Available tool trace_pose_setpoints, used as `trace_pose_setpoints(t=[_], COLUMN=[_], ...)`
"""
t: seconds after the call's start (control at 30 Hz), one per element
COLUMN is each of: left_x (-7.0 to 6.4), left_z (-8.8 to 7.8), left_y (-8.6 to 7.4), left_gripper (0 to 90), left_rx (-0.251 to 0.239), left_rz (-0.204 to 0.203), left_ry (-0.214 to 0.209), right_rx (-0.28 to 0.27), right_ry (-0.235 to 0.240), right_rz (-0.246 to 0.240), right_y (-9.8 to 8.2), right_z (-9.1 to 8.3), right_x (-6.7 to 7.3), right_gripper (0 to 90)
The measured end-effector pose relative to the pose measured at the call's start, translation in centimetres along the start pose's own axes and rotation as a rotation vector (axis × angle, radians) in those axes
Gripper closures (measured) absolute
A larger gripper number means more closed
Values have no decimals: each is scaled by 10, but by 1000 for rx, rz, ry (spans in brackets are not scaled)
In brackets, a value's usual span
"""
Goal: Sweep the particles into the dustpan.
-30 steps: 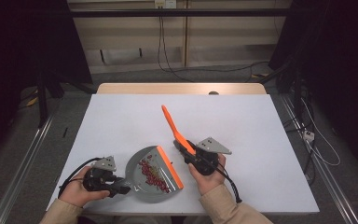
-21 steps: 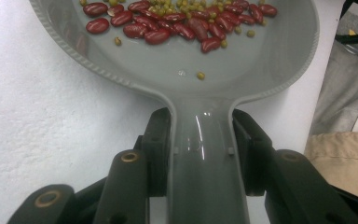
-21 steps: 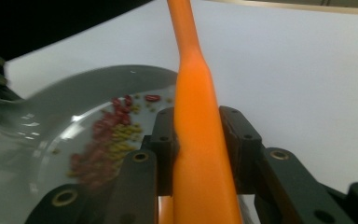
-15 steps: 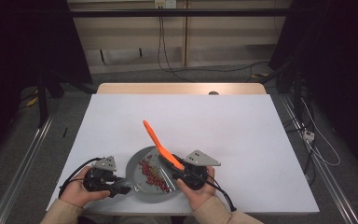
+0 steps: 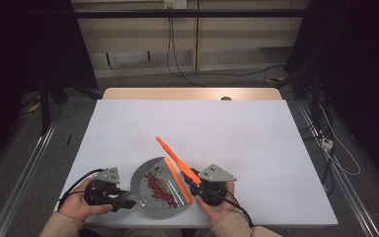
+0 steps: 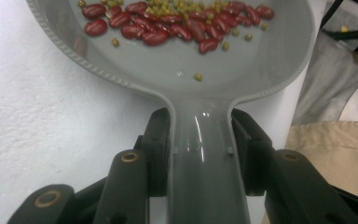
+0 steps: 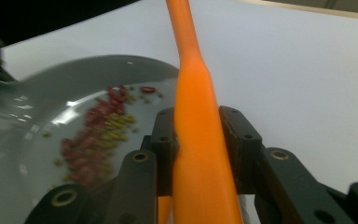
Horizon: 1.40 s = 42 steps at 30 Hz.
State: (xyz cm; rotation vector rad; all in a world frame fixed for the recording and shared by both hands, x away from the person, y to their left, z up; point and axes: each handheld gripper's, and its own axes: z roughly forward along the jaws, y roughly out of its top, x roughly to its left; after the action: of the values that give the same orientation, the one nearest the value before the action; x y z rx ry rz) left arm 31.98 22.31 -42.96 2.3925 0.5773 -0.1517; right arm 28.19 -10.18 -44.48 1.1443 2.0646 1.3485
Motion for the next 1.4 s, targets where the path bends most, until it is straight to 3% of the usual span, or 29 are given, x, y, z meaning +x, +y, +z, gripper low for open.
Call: trace_pose_setpoints(t=[0.1, 0.2, 0.23, 0.4, 0.47, 0.6, 0.67, 0.77, 0.83, 0.93, 1.03, 1.1, 1.17, 1.33, 1.4], left_x=[1, 3, 3, 3, 5, 4, 3, 5, 4, 3, 2, 1, 1, 3, 3], left_z=[4, 3, 3, 6, 8, 8, 8, 10, 10, 11, 13, 14, 14, 18, 19], left_y=[1, 1, 1, 0, -1, -1, 0, -1, 0, 0, 1, 2, 2, -1, -3], left_gripper=[628, 628, 628, 628, 628, 627, 627, 627, 626, 622, 621, 617, 631, 636, 637], left_rx=[15, 13, 14, -22, -28, -41, -29, -41, -44, -59, -66, -55, -57, -123, -157], left_rz=[0, 10, 11, -16, -21, -25, -14, -23, -16, -5, 2, 15, 7, -18, -21], left_ry=[10, 12, 15, 43, 29, 32, 47, 29, 47, 59, 58, 80, 81, 94, 112], right_rx=[-50, -98, -109, -138, -145, -95, -56, -35, -23, -61, -98, -114, -135, -150, -157], right_ry=[63, 54, 59, -8, -24, -105, -91, -29, 12, 69, 120, 83, 68, 0, -19], right_rz=[84, 68, 91, 113, 137, 84, 104, 52, 28, 75, 142, 99, 129, 111, 124], right_y=[6, 14, 15, 18, 18, 12, 7, 8, 8, 11, 18, 21, 22, 22, 20], right_z=[3, 1, 0, -8, -10, -1, 7, 14, 19, 19, 14, 9, 2, -13, -16], right_x=[4, 5, 1, -24, -34, -43, -43, -21, -8, -2, -6, -9, -20, -45, -53], right_gripper=[701, 702, 701, 701, 701, 701, 702, 695, 691, 697, 700, 700, 701, 700, 700])
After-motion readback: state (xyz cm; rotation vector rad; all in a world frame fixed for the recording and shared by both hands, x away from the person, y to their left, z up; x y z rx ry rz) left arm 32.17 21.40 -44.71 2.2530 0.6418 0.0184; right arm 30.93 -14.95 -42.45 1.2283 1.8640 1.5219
